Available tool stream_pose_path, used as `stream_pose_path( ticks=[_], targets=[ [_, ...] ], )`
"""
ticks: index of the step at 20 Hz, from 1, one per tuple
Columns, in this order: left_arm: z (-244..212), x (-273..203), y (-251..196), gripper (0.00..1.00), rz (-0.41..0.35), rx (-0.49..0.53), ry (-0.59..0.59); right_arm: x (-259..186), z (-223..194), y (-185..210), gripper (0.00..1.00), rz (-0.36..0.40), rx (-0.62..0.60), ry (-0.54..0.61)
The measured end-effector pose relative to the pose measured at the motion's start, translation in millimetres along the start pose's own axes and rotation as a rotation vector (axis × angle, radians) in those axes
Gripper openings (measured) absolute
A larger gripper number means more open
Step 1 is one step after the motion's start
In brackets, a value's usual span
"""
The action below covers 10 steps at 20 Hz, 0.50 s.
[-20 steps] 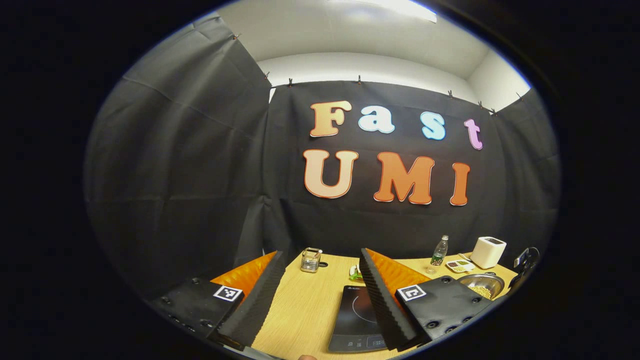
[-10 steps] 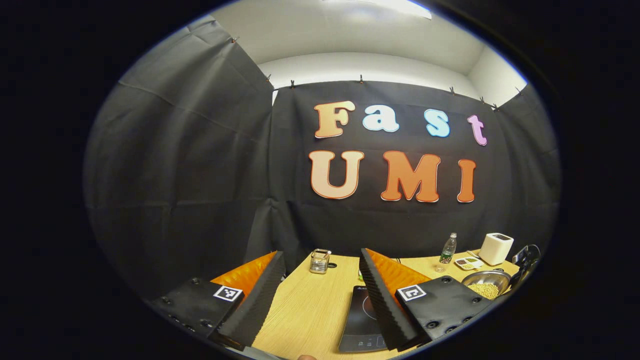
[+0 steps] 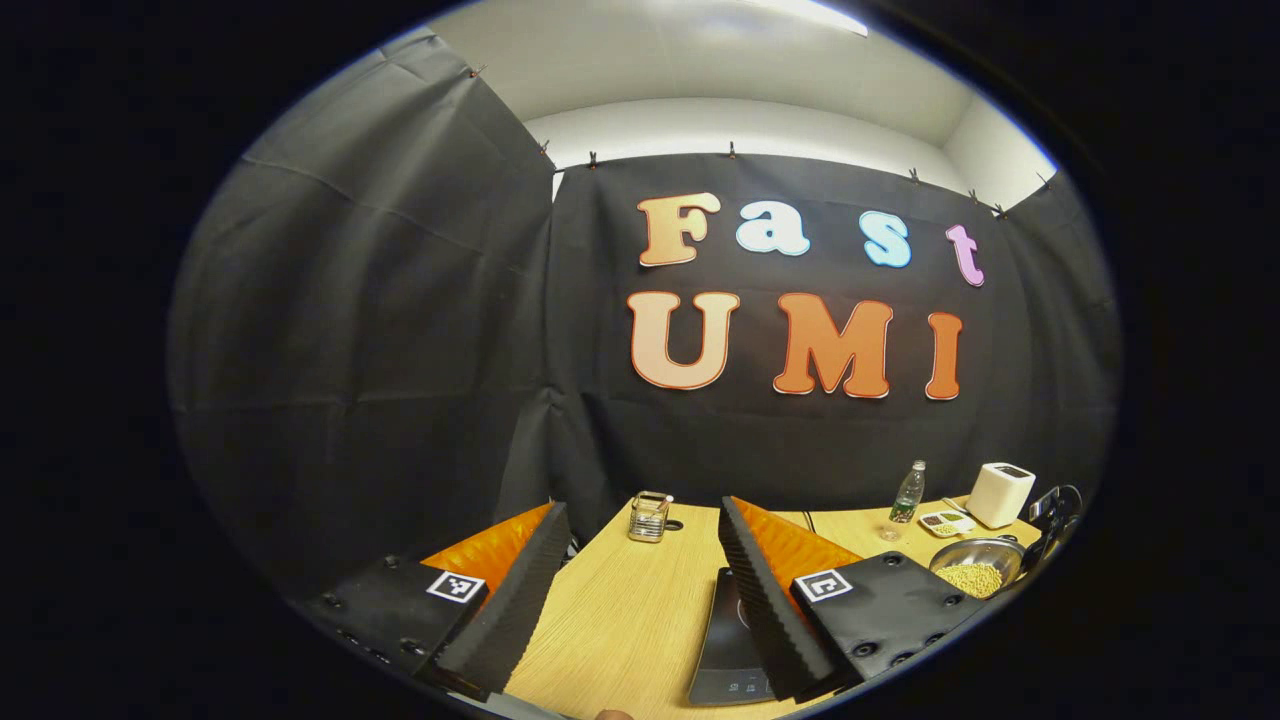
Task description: First push the handle of the pot to place it horizontally, then grasp the pot with both hands and set it on the induction cooktop.
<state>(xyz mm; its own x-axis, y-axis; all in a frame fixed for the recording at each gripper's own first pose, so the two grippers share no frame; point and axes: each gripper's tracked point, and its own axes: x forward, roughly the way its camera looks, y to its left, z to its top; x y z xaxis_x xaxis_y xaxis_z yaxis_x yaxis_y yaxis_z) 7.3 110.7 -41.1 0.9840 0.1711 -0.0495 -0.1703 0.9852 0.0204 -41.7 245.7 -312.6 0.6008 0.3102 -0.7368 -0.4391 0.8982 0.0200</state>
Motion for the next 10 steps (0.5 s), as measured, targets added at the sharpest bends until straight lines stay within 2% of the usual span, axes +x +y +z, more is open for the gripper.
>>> stream_pose_path(
  ticks=[1, 10],
  targets=[
    [0.6, 1.3, -0.3, 0.97, 0.002, 0.001, 0.001, 0.3, 0.2, 1.2, 0.05, 0.001, 0.004, 0.0],
    [-4.7, 6.7, 4.4, 0.97, 0.005, 0.011, 0.006, 11.7, 11.5, 10.0, 0.05, -0.005, 0.015, -0.009]
  ],
)
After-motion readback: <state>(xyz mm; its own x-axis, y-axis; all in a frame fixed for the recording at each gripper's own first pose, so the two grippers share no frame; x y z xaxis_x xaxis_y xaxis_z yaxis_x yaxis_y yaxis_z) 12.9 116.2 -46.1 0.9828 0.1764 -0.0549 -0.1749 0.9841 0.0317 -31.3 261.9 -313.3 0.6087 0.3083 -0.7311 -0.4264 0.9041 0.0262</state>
